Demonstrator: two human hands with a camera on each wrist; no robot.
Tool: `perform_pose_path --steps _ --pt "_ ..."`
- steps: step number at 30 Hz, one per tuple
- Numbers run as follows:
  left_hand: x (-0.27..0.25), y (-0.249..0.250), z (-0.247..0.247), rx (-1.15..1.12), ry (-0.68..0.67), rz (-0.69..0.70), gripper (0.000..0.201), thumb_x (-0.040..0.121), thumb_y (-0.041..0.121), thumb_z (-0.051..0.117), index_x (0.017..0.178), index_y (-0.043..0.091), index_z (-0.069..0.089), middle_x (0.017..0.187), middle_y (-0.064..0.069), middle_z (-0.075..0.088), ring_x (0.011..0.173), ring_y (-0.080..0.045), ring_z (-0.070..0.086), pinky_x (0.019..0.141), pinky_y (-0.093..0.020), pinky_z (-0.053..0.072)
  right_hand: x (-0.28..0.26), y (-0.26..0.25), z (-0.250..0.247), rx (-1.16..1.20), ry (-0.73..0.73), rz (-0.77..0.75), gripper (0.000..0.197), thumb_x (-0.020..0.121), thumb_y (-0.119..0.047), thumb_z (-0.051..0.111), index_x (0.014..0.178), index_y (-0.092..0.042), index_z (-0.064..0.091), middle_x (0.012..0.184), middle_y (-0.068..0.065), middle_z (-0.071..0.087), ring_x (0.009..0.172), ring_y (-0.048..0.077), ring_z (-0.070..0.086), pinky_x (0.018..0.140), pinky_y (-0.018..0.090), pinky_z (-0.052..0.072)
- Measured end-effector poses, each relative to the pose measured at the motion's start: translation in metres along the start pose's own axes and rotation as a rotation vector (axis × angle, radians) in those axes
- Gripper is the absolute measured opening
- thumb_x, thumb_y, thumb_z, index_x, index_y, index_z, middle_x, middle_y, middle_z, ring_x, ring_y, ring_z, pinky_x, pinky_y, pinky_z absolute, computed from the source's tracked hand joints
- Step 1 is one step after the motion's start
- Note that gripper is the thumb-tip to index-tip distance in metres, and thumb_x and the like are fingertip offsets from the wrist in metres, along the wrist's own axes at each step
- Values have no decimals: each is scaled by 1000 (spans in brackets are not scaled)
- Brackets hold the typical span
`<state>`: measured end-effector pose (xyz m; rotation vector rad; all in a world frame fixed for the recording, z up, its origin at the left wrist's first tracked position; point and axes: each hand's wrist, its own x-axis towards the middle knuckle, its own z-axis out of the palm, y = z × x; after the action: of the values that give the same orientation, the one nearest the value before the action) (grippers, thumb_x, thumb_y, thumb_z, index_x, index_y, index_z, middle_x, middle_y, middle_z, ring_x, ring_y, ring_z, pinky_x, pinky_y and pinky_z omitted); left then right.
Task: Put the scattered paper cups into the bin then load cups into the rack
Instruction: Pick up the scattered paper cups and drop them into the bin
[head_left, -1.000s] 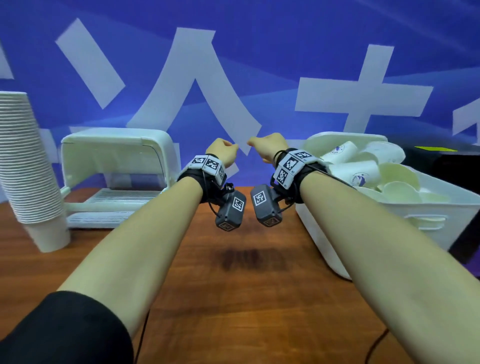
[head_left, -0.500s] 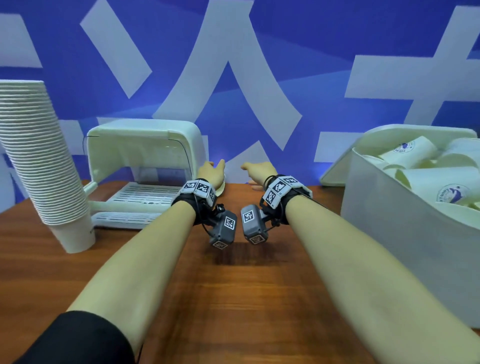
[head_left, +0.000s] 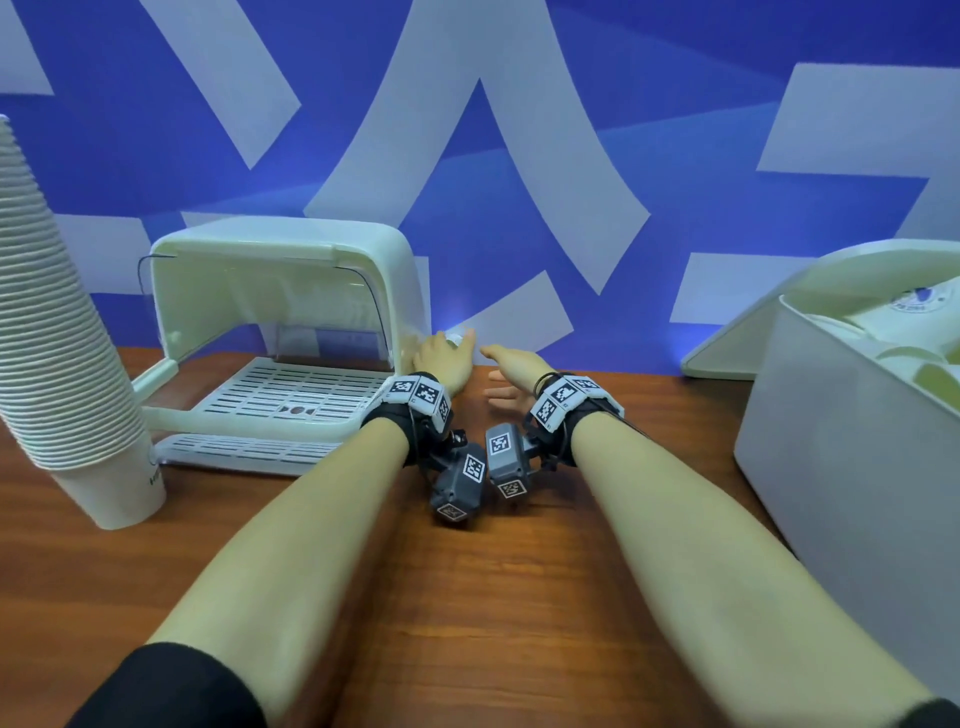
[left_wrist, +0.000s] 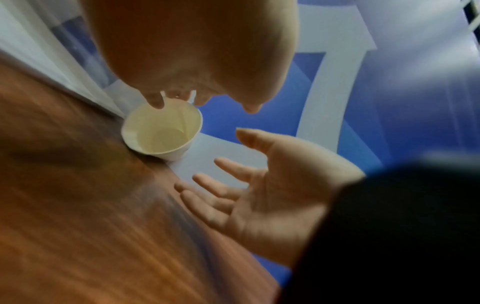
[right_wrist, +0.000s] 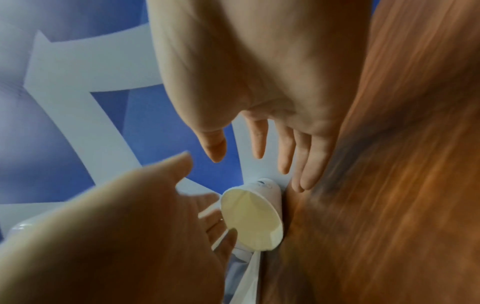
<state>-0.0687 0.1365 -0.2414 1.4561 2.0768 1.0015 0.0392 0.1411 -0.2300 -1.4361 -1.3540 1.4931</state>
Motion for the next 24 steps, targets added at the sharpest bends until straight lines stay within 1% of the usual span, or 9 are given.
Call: perform_pose_path --steps 4,6,9,12,15,18,21,23,24 --pt "4 -3 12 130 -18 -16 57 99 45 25 148 16 30 153 -15 27 139 -37 22 112 -42 16 13 1 4 36 -67 7 45 94 -42 51 129 -14 52 113 7 60 99 26 61 89 34 51" --pt "6 -1 10 106 -38 16 52 103 37 26 146 10 32 152 -18 29 140 -36 23 113 -37 16 19 2 3 71 -98 18 40 95 -41 52 125 -15 53 109 11 61 109 29 61 97 36 49" --pt "18 -9 10 -19 -46 0 51 103 39 25 140 10 42 146 -19 39 135 -36 34 114 -42 24 25 3 3 112 -132 35 41 97 -41 49 130 -18 48 123 13 61 115 32 60 101 39 47" --pt "25 -14 11 -158 -65 -65 60 99 49 18 142 15 43 147 -15 41 134 -32 39 114 -45 26 30 4 4 121 -151 49 41 96 -43 49 130 -20 49 123 12 63 112 30 62 95 35 49" --pt "23 -12 11 -288 -114 -63 55 102 43 17 135 15 51 140 -10 49 130 -29 45 112 -44 31 31 6 0 136 -123 45 38 93 -45 49 127 -28 54 124 7 63 106 27 64 83 30 53" --pt "20 -12 15 -352 -166 13 34 98 29 36 119 17 61 126 -16 60 116 -33 58 101 -48 46 29 10 -7 130 -81 30 40 91 -50 49 127 -34 53 124 4 62 100 25 67 71 28 55" --pt "0 -5 10 -481 -203 17 35 91 11 46 124 16 56 111 -15 65 92 -33 65 79 -42 56 24 10 -17 154 -25 13 45 92 -54 47 129 -28 52 125 6 61 101 24 66 67 31 56" --pt "-11 -1 8 -493 -206 33 46 85 -5 44 127 13 53 101 -11 64 72 -26 61 57 -29 47 19 9 -24 161 1 8 52 90 -59 46 126 -21 53 122 6 62 96 22 66 62 30 54" --pt "-14 0 10 -449 -218 57 52 83 -9 46 130 13 51 108 -10 63 77 -27 62 57 -28 45 15 8 -27 157 6 7 56 90 -61 46 125 -19 54 119 6 63 90 22 65 61 29 54"
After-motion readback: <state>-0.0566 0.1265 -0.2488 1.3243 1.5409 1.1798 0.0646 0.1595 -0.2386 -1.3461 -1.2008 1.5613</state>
